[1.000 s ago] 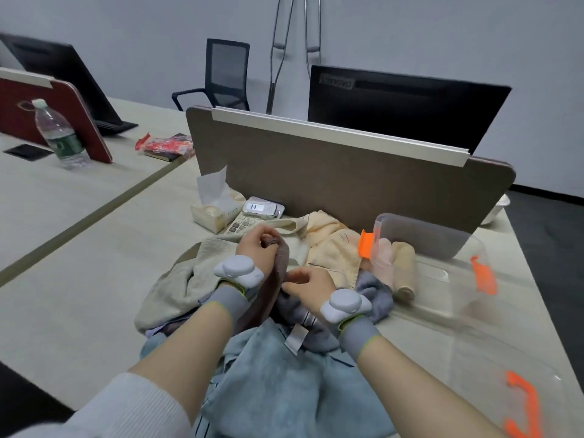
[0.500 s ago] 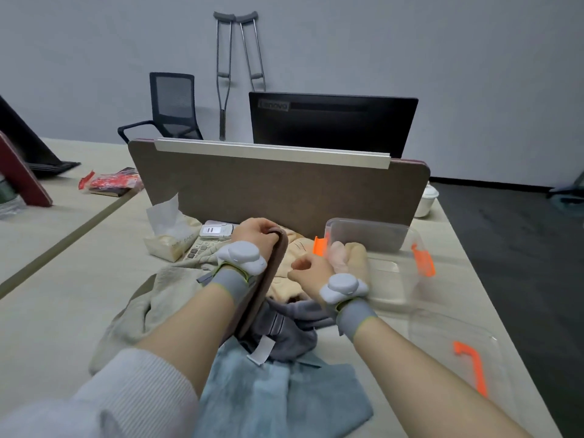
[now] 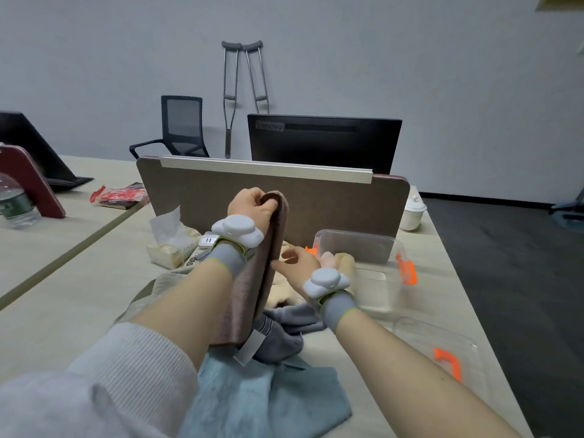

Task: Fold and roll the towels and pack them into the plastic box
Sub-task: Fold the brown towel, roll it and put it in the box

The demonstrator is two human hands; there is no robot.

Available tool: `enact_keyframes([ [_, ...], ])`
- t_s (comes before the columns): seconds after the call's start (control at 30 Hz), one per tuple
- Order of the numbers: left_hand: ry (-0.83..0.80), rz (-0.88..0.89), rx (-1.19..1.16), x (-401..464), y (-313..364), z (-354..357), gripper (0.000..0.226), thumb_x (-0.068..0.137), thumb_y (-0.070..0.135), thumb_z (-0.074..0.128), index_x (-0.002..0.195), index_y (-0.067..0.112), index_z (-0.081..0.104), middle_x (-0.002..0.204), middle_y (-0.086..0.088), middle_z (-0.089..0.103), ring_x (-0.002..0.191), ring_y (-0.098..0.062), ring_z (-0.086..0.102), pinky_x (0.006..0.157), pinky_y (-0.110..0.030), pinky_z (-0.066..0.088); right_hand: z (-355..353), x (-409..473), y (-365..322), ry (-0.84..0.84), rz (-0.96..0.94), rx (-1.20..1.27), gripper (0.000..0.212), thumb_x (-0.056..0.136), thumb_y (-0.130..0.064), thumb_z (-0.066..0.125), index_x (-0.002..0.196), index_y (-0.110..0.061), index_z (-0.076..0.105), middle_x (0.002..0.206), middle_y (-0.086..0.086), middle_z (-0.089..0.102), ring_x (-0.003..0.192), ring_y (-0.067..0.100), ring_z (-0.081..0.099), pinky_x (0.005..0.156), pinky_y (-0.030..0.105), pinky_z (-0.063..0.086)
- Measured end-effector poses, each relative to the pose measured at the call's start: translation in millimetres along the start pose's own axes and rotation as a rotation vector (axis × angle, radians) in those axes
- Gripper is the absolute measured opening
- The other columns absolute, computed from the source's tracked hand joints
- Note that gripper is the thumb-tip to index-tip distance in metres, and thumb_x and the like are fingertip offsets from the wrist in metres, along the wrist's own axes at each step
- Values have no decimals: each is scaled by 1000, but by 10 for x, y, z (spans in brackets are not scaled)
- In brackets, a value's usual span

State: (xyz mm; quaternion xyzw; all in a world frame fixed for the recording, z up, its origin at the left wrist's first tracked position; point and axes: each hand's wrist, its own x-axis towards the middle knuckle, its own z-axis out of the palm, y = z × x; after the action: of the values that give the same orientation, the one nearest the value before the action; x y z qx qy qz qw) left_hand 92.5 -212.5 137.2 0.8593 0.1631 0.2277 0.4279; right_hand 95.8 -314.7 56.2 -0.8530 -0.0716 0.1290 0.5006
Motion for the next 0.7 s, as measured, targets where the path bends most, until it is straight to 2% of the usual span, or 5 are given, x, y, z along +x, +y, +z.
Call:
enact_keyframes([
  [0.13,41,61,-25,-44,284,-88,16,88,18,58,75,8,55,86,-9,53,77,-23,49,68,-26,35,-217,-82,-123,12,-62,-68,29,85,-26,61,110,-12,60,98,2,64,90,21,56,78,24,40],
  [0.27,84,67,-59,-98,409,-181,34,88,15,57,57,16,43,63,-3,47,71,-21,44,66,-25,32,-432,-130,-164,103,-84,-162,15,85,-11,51,96,-11,61,98,14,66,96,31,60,81,31,45],
  [0.4,157,22,-97,-168,382,-253,35,91,18,55,59,16,43,59,1,44,70,-20,43,62,-22,30,-725,-223,-106,217,-39,-236,21,85,3,44,68,-9,47,96,24,60,93,37,54,65,29,32],
  [0.57,218,-26,-62,-278,379,-318,33,94,19,52,63,14,43,60,1,43,73,-22,42,66,-26,30,-1116,-267,-20,336,13,-282,32,87,5,41,106,-5,64,114,19,65,107,35,56,82,31,44],
  [0.7,251,-26,-34,-366,483,-316,21,96,25,50,87,8,55,84,-6,55,78,-23,46,71,-25,32,-1406,-261,-123,423,11,-282,38,85,4,40,112,-10,64,118,16,64,112,35,56,100,37,44],
])
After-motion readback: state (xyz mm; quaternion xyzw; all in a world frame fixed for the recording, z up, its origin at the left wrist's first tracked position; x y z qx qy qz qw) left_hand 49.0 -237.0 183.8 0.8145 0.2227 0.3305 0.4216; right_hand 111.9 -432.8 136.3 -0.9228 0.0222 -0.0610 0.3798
